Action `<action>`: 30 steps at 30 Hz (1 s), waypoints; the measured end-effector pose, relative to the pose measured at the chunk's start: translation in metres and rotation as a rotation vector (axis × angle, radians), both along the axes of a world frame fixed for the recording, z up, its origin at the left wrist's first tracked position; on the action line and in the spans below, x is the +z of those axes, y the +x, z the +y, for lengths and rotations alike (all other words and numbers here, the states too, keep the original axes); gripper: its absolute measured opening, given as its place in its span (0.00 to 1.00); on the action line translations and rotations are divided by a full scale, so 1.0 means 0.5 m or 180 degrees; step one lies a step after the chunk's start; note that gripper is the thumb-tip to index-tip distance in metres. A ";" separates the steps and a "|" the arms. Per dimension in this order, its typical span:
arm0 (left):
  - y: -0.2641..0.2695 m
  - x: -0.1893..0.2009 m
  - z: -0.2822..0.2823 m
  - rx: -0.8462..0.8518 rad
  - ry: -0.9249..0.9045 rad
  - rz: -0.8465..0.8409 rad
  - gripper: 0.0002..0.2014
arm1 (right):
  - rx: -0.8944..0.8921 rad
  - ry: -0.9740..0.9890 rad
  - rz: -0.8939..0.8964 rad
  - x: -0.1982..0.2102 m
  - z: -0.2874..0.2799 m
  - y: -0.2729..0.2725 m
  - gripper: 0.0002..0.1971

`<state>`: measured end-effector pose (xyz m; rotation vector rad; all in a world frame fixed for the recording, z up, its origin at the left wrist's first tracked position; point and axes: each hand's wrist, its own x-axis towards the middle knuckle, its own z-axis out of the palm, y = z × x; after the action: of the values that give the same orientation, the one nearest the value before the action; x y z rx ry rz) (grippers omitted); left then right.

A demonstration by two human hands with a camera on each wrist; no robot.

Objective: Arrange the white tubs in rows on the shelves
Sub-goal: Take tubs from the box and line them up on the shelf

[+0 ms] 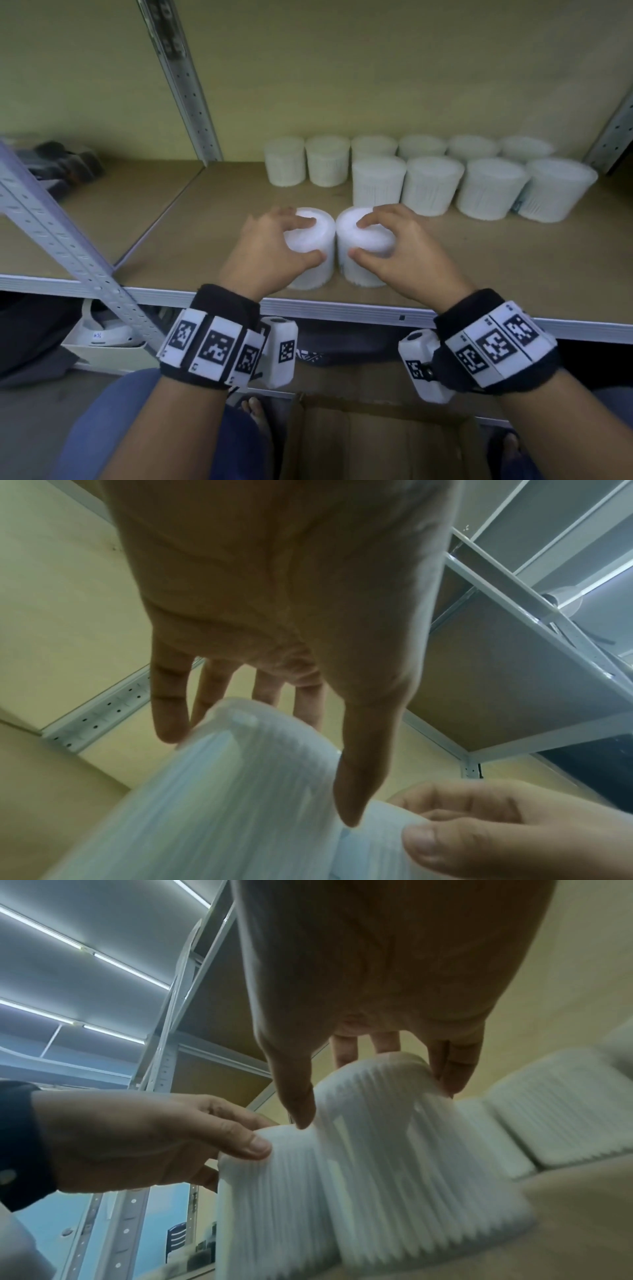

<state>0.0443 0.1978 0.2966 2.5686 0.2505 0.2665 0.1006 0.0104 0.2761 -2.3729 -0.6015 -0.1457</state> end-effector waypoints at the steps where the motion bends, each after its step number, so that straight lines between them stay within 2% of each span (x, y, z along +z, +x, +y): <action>1: 0.001 -0.002 0.000 -0.0001 0.0022 -0.0013 0.26 | 0.0004 -0.0027 -0.0007 -0.003 0.001 0.001 0.21; 9: -0.010 0.003 -0.006 -0.0121 0.0264 -0.0051 0.26 | -0.0033 -0.0462 -0.0200 0.018 -0.001 -0.008 0.23; 12: -0.025 0.008 -0.011 -0.0187 0.0334 -0.0263 0.21 | -0.0057 -0.0464 -0.0435 0.029 -0.004 -0.022 0.21; 17: -0.040 0.000 -0.014 -0.0202 0.0378 -0.0437 0.13 | 0.0100 -0.0771 -0.0406 0.039 -0.011 -0.031 0.16; 24: -0.036 -0.015 -0.020 -0.0024 0.0352 -0.0675 0.12 | 0.0211 -0.0962 -0.0442 0.049 -0.008 -0.029 0.15; 30: -0.018 -0.011 -0.005 0.0089 0.0441 -0.0678 0.12 | 0.0356 -0.0942 -0.0453 0.051 0.012 -0.001 0.15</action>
<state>0.0351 0.1952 0.2912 2.6471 0.1947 0.5823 0.0999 0.0165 0.3015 -2.6201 -0.8741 -0.1883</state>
